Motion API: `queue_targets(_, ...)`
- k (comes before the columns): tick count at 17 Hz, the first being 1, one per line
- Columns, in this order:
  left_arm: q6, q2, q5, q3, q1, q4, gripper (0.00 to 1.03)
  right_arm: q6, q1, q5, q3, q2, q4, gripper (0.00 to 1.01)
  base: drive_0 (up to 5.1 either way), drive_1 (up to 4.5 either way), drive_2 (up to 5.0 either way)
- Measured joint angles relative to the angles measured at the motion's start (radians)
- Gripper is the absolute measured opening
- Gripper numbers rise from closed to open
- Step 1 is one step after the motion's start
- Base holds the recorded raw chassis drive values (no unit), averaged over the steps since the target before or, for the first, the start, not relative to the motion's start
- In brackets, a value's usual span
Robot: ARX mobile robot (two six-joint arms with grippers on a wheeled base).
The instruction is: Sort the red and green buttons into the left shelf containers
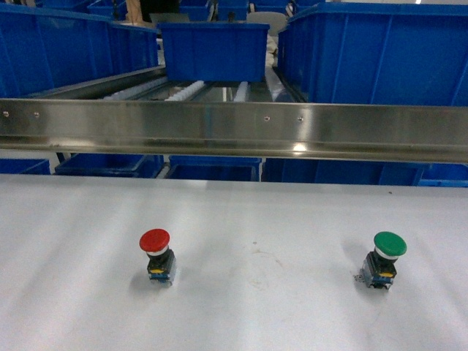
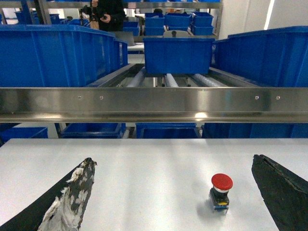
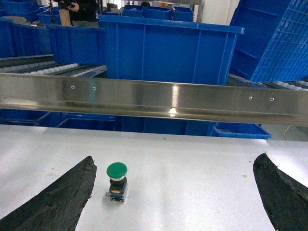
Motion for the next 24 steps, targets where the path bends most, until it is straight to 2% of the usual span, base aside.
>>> queue_targets(10,0.0,0.0,0.0,0.0,0.0,0.0,0.98,-0.001,0.0,0.0,0.0,0.001,0.005,0.98,0.0,0.0,0.0)
queue_targets(12,-0.001,0.001,0.001,0.0,0.001,0.001,0.98,0.005,0.029,0.008,0.0,0.095,0.15,0.98,0.0,0.0,0.0)
queue_targets(13,-0.002,0.019,0.031,0.0,0.012,0.041,0.98,0.007,0.044,0.008,0.0,0.163,0.21,0.98,0.0,0.0,0.0)
queue_targets(14,0.002,0.084,0.075,0.0,0.034,0.137,0.98,0.018,0.061,0.008,0.0,0.306,0.35,0.98,0.0,0.0,0.0)
queue_targets(16,0.003,0.415,0.175,0.01,0.082,0.418,0.98,0.035,0.081,-0.002,0.039,0.665,0.626,0.98,0.0,0.0,0.0)
queue_targets(18,0.0,0.69,0.221,0.097,0.075,0.595,0.98,0.049,0.086,-0.013,0.146,0.92,0.756,0.98,0.0,0.0,0.0)
queue_targets(20,0.024,0.964,0.211,0.252,0.033,0.703,0.98,0.055,0.1,-0.038,0.308,1.181,0.756,0.98,0.0,0.0,0.0)
queue_targets(22,0.071,1.257,0.175,0.427,-0.012,0.648,0.98,0.062,0.127,-0.071,0.504,1.436,0.618,0.98,0.0,0.0,0.0)
queue_targets(23,0.077,1.355,0.161,0.497,-0.025,0.603,0.98,0.059,0.14,-0.093,0.589,1.527,0.54,0.98,0.0,0.0,0.0)
queue_targets(24,0.082,1.397,0.155,0.527,-0.034,0.6,0.98,0.059,0.146,-0.106,0.625,1.563,0.509,0.98,0.0,0.0,0.0)
